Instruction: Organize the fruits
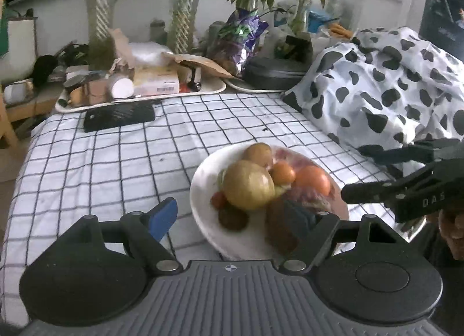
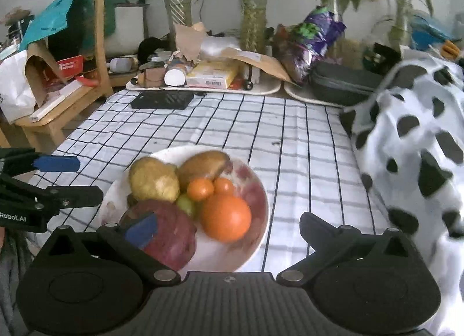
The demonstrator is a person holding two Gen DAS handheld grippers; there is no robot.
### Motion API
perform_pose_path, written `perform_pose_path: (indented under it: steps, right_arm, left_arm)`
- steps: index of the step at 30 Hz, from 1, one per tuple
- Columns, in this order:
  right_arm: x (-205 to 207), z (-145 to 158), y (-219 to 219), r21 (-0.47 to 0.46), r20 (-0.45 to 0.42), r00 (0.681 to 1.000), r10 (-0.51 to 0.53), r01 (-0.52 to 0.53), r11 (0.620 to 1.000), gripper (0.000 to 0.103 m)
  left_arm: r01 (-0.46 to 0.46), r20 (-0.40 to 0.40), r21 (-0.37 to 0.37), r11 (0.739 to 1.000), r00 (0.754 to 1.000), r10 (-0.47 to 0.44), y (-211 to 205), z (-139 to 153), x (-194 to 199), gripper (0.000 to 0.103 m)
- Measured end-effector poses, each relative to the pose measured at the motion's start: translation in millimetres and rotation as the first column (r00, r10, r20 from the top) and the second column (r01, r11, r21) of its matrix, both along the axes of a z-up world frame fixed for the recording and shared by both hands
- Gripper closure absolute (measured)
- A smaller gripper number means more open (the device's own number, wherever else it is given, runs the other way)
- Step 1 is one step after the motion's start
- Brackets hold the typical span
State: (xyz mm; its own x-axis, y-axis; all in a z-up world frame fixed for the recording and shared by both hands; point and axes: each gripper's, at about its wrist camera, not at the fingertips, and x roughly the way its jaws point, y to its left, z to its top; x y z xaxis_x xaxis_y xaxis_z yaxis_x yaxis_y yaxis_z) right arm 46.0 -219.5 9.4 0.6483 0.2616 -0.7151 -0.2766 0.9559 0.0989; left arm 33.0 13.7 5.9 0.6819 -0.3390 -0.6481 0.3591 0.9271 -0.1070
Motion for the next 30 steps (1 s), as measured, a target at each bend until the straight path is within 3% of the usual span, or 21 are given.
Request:
perform_pose_path:
  steps: [9, 15, 18, 30]
  right_arm:
    - [-47, -8, 23, -0.104, -0.044, 0.997, -0.056, 0.051, 0.993, 0.000]
    - [-55, -10, 28, -0.144, -0.061, 0.995, -0.083, 0.073, 0.987, 0.000]
    - [-54, -11, 28, -0.148, -0.065, 0.994, -0.089, 0.079, 0.986, 0.000]
    - [-51, -16, 27, -0.176, -0.080, 0.991, -0.103, 0.088, 0.980, 0.000]
  left_arm:
    - [-0.070, -0.047, 0.068, 0.995, 0.996, 0.074, -3, 4, -32, 0.024]
    - [-0.075, -0.077, 0.113, 0.991, 0.993, 0.084, -8, -2, -37, 0.023]
    - [-0.082, -0.099, 0.133, 0.988, 0.991, 0.096, -9, -6, -34, 0.000]
    - [-0.067, -0.102, 0.137, 0.988, 0.991, 0.081, -12, -9, -32, 0.000]
